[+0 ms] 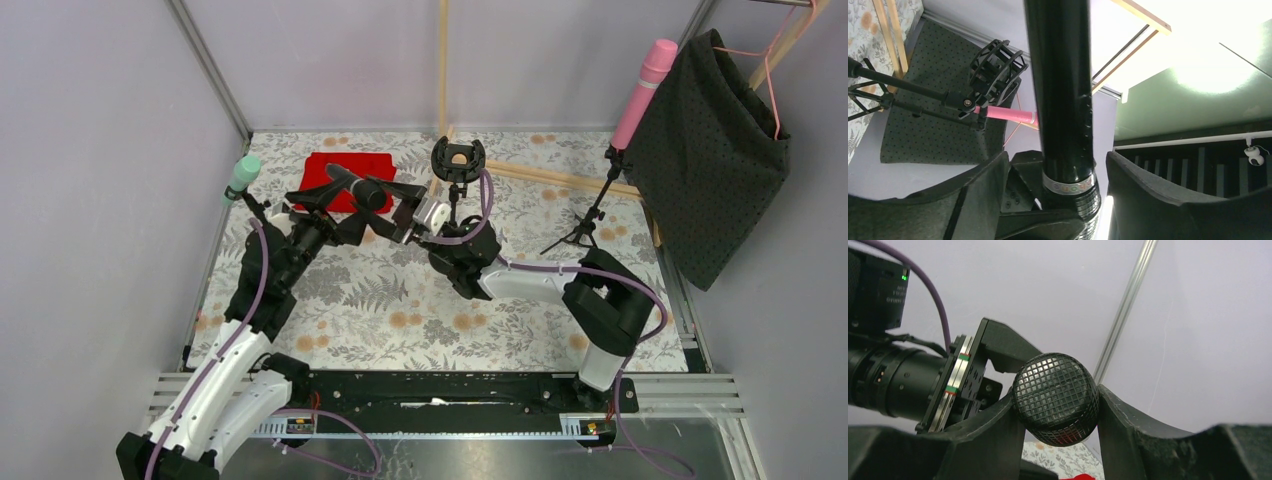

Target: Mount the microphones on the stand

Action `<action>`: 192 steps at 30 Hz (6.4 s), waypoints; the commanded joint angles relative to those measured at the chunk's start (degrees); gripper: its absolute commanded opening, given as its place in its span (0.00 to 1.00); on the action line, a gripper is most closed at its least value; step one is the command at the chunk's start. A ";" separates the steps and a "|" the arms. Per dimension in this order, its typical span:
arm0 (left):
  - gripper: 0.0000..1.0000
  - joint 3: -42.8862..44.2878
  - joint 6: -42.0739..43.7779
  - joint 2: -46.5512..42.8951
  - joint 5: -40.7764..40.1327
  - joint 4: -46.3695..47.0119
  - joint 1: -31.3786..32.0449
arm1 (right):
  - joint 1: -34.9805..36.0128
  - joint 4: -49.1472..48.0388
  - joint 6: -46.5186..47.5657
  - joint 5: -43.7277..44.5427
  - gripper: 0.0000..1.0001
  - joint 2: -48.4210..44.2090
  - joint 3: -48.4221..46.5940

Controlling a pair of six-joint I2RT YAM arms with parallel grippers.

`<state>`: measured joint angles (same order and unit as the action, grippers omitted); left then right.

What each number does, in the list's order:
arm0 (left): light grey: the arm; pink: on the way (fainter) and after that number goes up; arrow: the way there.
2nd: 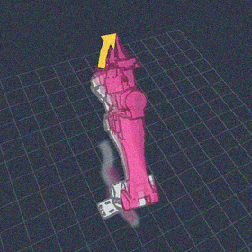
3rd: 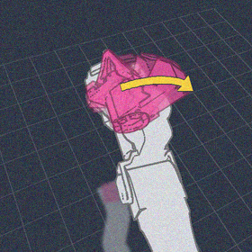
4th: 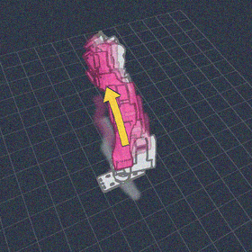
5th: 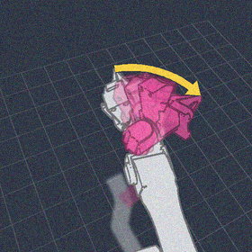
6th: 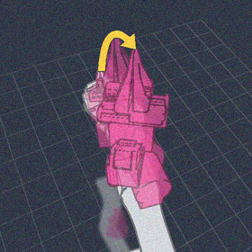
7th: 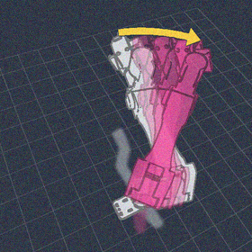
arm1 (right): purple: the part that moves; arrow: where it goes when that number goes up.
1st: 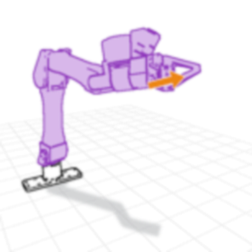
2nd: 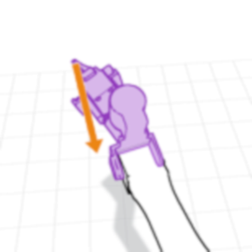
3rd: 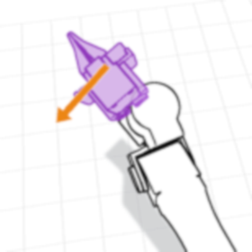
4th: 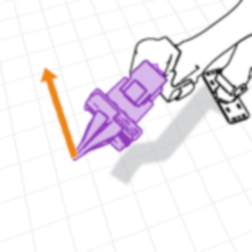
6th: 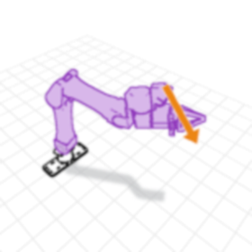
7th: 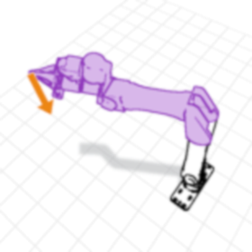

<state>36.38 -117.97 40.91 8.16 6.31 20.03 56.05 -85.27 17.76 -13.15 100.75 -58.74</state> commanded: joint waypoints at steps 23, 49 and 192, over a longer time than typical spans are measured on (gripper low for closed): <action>0.99 11.41 27.34 -4.85 -11.82 -22.77 -0.43 | 0.45 50.56 -1.24 28.89 0.00 -31.12 -16.44; 0.99 13.05 53.92 -0.91 -11.84 -32.97 -0.43 | -0.31 104.07 -6.55 50.96 0.00 -14.91 -54.44; 0.99 10.31 99.94 -16.68 -29.90 -38.17 -0.44 | -11.06 101.51 -28.83 31.36 1.00 -73.01 13.28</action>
<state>48.93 -22.61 26.85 -24.18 -33.95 19.88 45.21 15.40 -7.57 16.08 30.46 -47.59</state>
